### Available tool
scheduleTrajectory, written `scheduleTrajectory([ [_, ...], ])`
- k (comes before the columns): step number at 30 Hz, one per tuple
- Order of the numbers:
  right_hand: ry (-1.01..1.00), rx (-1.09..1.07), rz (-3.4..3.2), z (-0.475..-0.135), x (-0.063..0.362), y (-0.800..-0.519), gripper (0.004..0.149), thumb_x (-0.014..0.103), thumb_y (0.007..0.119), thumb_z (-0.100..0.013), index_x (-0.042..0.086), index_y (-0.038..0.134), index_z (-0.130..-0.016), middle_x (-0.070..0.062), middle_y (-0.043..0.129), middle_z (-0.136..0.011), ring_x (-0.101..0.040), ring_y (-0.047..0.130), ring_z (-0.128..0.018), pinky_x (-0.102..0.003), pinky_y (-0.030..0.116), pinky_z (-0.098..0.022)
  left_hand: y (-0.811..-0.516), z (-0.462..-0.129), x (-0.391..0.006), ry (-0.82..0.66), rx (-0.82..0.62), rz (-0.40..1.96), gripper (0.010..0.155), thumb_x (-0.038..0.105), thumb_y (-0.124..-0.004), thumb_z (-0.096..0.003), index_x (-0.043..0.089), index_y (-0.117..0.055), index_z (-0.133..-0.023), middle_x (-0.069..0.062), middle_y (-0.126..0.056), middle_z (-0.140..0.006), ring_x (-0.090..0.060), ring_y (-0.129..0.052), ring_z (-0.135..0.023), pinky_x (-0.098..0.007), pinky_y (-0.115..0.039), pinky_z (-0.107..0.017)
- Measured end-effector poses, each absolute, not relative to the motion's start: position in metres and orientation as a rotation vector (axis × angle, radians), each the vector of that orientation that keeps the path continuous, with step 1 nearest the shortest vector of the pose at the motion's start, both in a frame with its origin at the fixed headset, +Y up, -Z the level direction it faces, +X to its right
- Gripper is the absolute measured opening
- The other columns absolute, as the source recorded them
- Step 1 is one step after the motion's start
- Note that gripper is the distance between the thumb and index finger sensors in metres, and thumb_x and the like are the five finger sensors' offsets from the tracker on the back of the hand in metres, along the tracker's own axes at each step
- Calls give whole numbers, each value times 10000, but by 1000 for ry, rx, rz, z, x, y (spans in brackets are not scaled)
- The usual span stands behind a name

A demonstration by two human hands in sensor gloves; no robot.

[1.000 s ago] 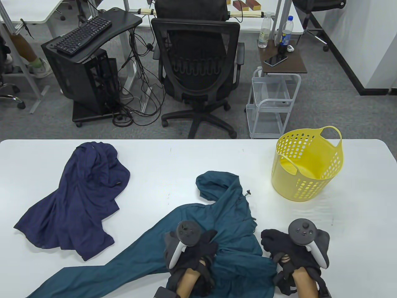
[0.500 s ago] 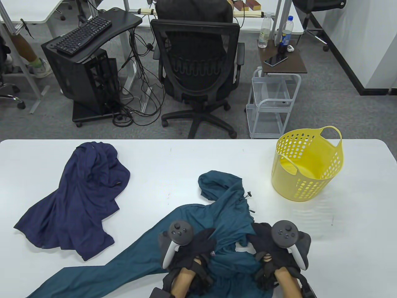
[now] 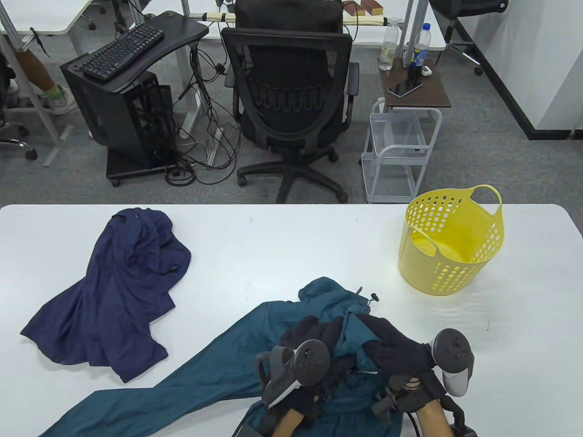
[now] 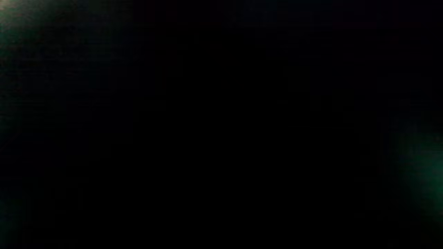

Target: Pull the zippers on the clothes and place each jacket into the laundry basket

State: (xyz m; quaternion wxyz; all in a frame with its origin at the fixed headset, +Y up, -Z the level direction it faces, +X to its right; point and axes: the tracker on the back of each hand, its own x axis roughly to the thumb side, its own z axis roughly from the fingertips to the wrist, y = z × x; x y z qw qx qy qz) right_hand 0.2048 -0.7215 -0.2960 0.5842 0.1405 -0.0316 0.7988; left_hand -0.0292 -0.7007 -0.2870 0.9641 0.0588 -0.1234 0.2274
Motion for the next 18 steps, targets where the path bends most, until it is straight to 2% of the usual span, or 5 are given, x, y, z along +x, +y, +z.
scheduleTrajectory([
  [4, -69, 123, 1963, -297, 217, -734, 738, 547, 820, -466, 261, 540, -1085, -50, 658, -1081, -290, 866, -778, -593, 659, -635, -716, -300, -51, -116, 91, 588, 476, 589, -733, -365, 428, -855, -796, 245, -1045, -678, -163, -961, -814, -568, -732, -621],
  [8, 162, 139, 2087, -303, 220, -748, 832, 661, 857, -415, 244, 579, -1079, -99, 530, -1181, -463, 578, -1015, -706, 481, -685, -726, -308, -75, -22, 30, 819, 477, 589, -732, -369, 408, -871, -788, 224, -1058, -661, -177, -974, -792, -571, -735, -609],
  [13, 384, 227, 2368, -309, 190, -764, 991, 720, 885, -362, 258, 468, -1133, -78, 446, -1236, -468, 421, -1099, -733, 378, -717, -731, -311, -82, -2, -6, 889, 484, 607, -722, -372, 415, -869, -791, 232, -1068, -670, -171, -974, -799, -565, -738, -609],
  [15, 380, 215, 2447, -310, 181, -765, 918, 656, 898, -378, 271, 515, -1119, -55, 529, -1216, -462, 491, -1086, -727, 397, -717, -731, -311, -84, -7, 10, 868, 493, 621, -707, -369, 428, -867, -793, 249, -1075, -682, -158, -978, -803, -555, -742, -612],
  [18, 200, 80, 2439, -309, 187, -763, 516, 508, 792, -485, 373, 770, -982, 4, 814, -1074, -378, 782, -957, -682, 528, -691, -730, -312, -92, 12, 46, 872, 500, 622, -698, -365, 442, -853, -804, 261, -1071, -712, -158, -971, -820, -556, -738, -615],
])
